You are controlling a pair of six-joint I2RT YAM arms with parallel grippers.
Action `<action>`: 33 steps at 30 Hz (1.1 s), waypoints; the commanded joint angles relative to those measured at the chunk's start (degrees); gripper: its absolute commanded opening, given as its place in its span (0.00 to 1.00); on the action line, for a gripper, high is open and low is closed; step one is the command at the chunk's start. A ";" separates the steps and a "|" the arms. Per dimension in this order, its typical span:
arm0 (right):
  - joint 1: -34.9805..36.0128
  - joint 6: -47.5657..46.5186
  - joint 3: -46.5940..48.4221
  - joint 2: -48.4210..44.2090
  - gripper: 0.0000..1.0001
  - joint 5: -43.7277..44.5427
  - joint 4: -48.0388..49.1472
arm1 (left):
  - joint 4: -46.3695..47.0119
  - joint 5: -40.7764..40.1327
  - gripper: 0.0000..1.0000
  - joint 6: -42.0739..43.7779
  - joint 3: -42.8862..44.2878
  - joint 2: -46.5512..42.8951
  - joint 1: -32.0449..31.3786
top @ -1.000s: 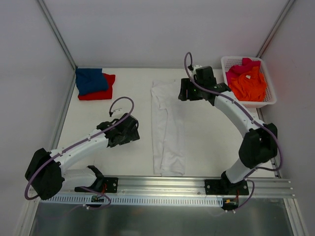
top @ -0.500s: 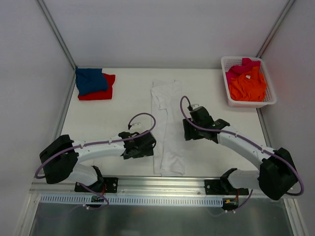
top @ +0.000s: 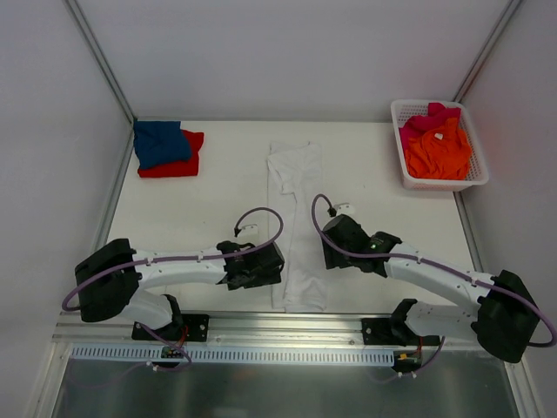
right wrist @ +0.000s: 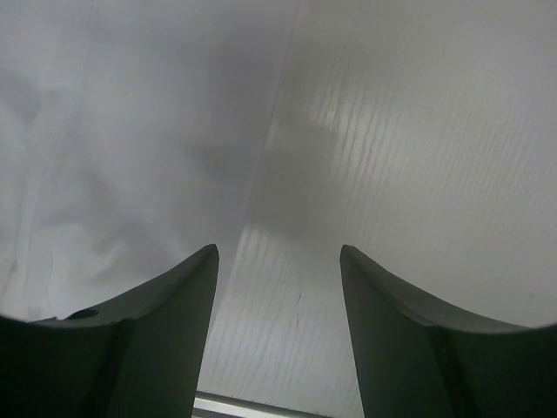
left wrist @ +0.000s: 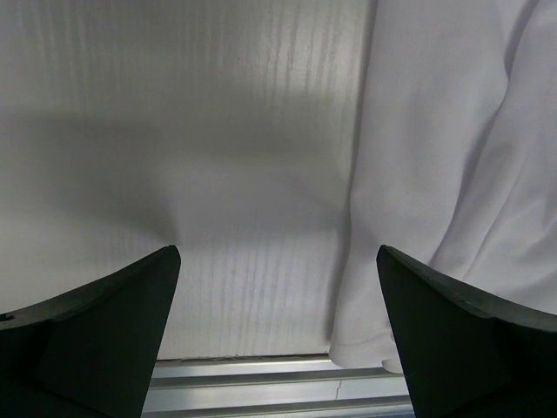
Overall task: Fold and stack the t-shirts
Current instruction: Fold the tshirt
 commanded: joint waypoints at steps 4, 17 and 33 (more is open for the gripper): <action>8.91 9.87 -1.71 -1.53 0.62 10.82 -5.14 | 1.18 -0.75 0.98 -6.56 -0.26 -1.25 -4.90; 17.36 23.49 -14.00 -21.71 0.63 12.42 0.12 | 13.48 -1.72 0.98 -10.44 -17.14 -18.99 -6.58; 18.59 35.01 -27.55 -39.68 0.62 9.59 2.76 | 24.64 0.38 0.93 -12.99 -20.49 -11.72 -6.58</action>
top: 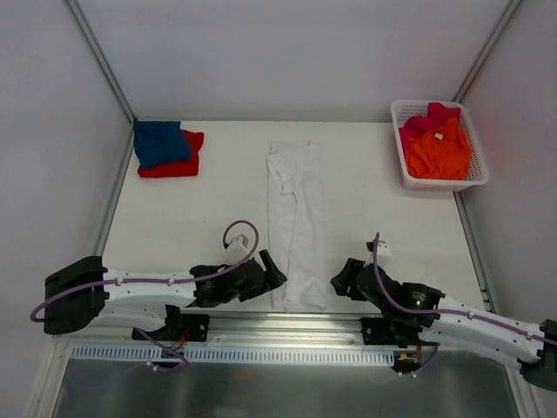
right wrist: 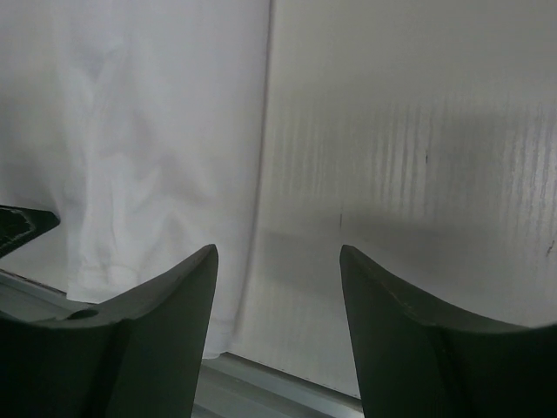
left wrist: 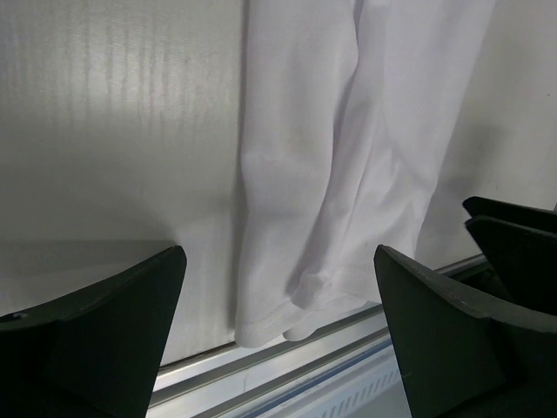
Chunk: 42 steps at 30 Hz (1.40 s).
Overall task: Fold and stack the t-shirts
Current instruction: Fold the tshirt
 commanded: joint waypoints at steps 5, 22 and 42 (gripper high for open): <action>2.97 8.20 -5.01 3.08 0.62 -0.13 5.36 | -1.10 2.80 0.90 -1.58 -1.03 6.59 -0.39; 8.86 9.96 -4.49 18.64 0.61 1.01 17.05 | 0.31 3.68 0.87 -5.18 -1.47 10.19 -3.90; 11.15 11.28 -3.61 20.05 0.49 2.77 16.70 | -3.03 2.62 0.69 -14.94 -6.31 7.65 -10.06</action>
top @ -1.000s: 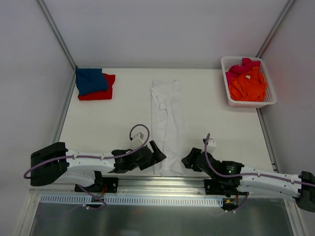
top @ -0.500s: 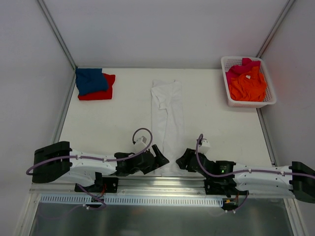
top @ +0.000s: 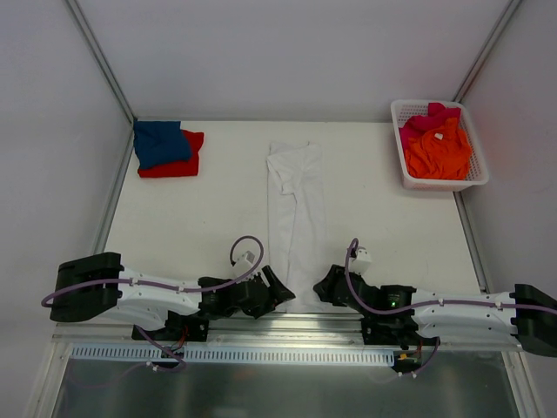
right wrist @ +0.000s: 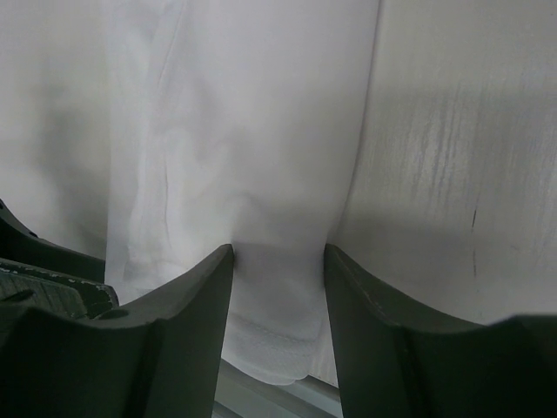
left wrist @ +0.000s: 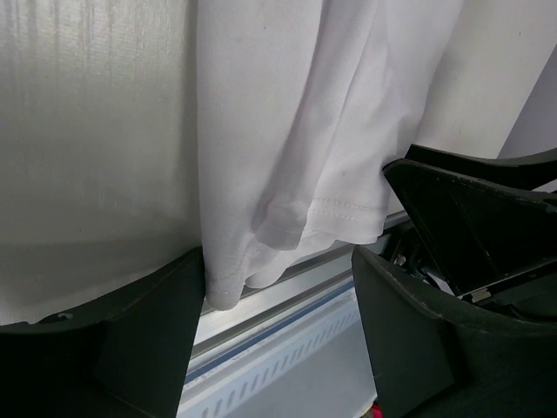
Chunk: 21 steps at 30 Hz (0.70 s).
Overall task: Fold and stack the t-shirts
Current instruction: Fold the tshirt
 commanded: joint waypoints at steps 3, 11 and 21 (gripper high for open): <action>0.88 1.46 -0.29 0.73 0.49 -0.20 -4.61 | -13.98 1.09 0.64 -1.37 -3.97 2.09 -1.58; 1.85 2.08 0.07 0.56 0.44 0.33 -5.23 | -14.51 0.83 0.52 -2.96 -4.15 3.41 -2.46; 2.55 2.26 0.42 1.61 0.39 0.50 -5.05 | -14.60 -0.75 0.52 -3.57 -4.23 5.43 -2.37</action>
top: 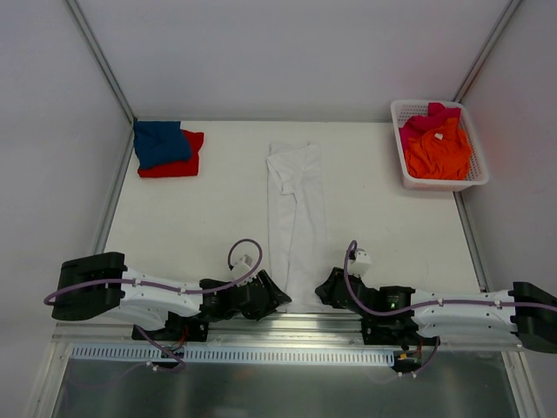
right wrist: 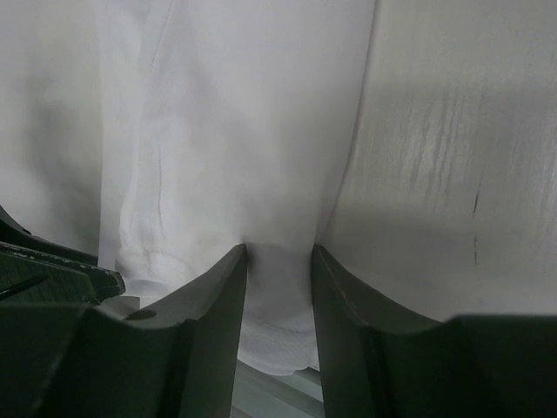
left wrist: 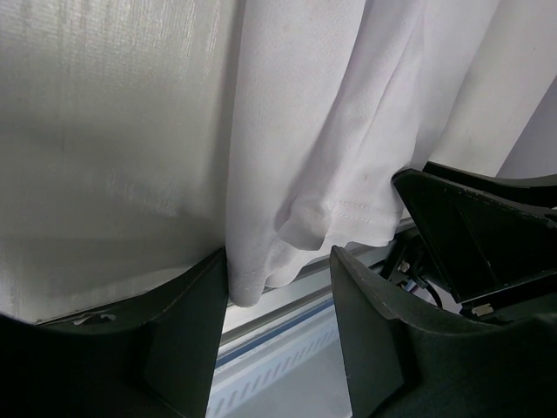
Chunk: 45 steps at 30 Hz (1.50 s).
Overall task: Fold and stack the t-shirts
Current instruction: Fold the tshirt
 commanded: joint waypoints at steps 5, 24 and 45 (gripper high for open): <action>0.80 0.83 0.68 2.20 0.39 -0.11 -3.13 | -13.16 0.12 0.51 0.95 -2.81 6.99 -0.78; 1.33 1.01 1.56 4.14 0.01 -0.11 -2.60 | -13.33 0.91 0.00 -2.13 -5.36 7.61 -0.34; 1.77 -6.37 12.02 1.77 0.00 4.99 -12.27 | -26.87 -6.03 0.00 12.72 7.91 -2.14 5.11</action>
